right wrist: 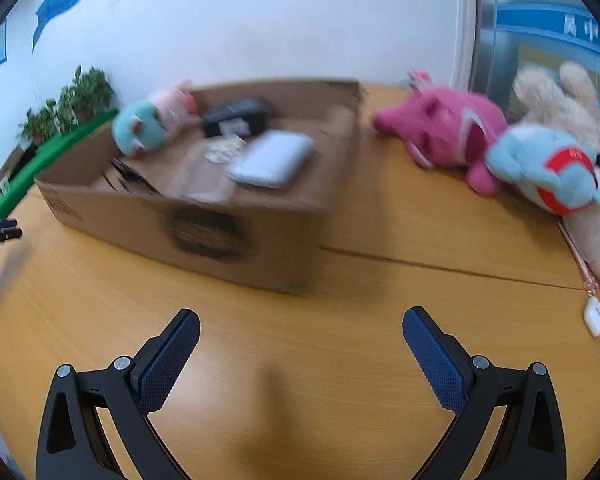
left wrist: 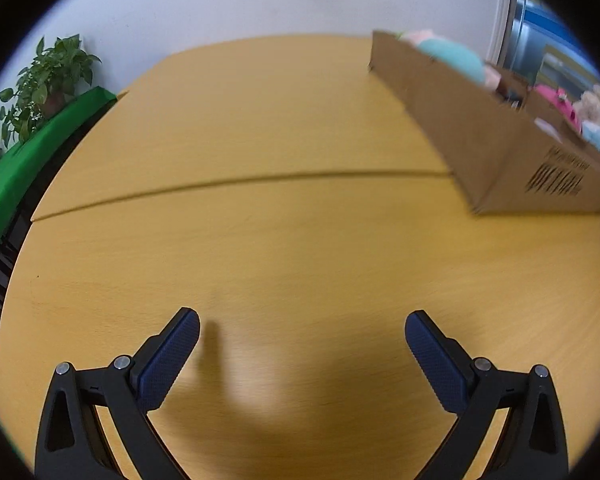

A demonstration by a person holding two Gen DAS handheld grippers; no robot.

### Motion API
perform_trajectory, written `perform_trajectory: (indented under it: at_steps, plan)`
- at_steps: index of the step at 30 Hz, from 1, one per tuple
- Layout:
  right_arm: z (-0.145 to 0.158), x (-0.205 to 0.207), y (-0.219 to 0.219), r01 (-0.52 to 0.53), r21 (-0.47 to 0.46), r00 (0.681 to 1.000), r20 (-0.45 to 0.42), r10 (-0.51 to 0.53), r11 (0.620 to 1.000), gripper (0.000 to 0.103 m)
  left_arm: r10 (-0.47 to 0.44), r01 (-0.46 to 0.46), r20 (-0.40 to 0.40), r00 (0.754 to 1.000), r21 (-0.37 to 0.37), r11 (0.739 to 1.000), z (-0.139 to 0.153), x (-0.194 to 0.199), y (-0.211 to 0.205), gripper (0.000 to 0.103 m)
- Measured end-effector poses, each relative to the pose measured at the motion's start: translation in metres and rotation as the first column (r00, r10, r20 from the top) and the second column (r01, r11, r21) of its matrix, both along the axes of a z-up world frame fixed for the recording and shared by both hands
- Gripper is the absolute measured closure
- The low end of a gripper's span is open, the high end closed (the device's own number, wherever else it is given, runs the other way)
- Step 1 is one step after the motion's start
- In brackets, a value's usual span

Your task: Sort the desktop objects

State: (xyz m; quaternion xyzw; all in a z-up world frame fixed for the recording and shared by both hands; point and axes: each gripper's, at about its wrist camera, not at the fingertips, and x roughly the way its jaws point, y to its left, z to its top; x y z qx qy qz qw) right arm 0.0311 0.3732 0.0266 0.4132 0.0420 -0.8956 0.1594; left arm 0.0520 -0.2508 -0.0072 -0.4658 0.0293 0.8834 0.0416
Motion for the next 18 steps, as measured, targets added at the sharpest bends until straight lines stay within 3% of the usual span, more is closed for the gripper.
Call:
perform_trajectory:
  at_steps: [2,5,8,13,18]
  plan:
    - [-0.009,-0.008,0.02,-0.052,-0.003,0.999,-0.004,0.052,0.999,0.0,-0.049,0.051,-0.033,0.998,0.051,0.997,0.001,0.003,-0.018,0.0]
    - [-0.016,-0.013,0.023,-0.124,0.012,0.991,-0.048,0.125,0.992,0.0,-0.098,0.099,-0.046,0.994,0.018,0.995,0.001,0.004,-0.031,0.0]
    - [-0.018,-0.022,0.013,-0.166,0.013,0.986,-0.027,0.166,0.986,0.0,-0.135,0.136,-0.05,0.99,0.018,0.991,0.003,0.007,-0.041,0.0]
    - [-0.022,-0.035,0.017,-0.119,-0.006,0.993,0.012,0.119,0.993,0.0,0.033,-0.032,-0.052,0.998,0.021,0.999,0.002,0.011,-0.065,0.0]
    - [-0.031,-0.045,0.045,0.015,0.022,0.997,0.069,-0.016,1.0,0.0,0.244,-0.243,-0.051,0.968,0.026,0.97,0.004,0.035,-0.092,0.0]
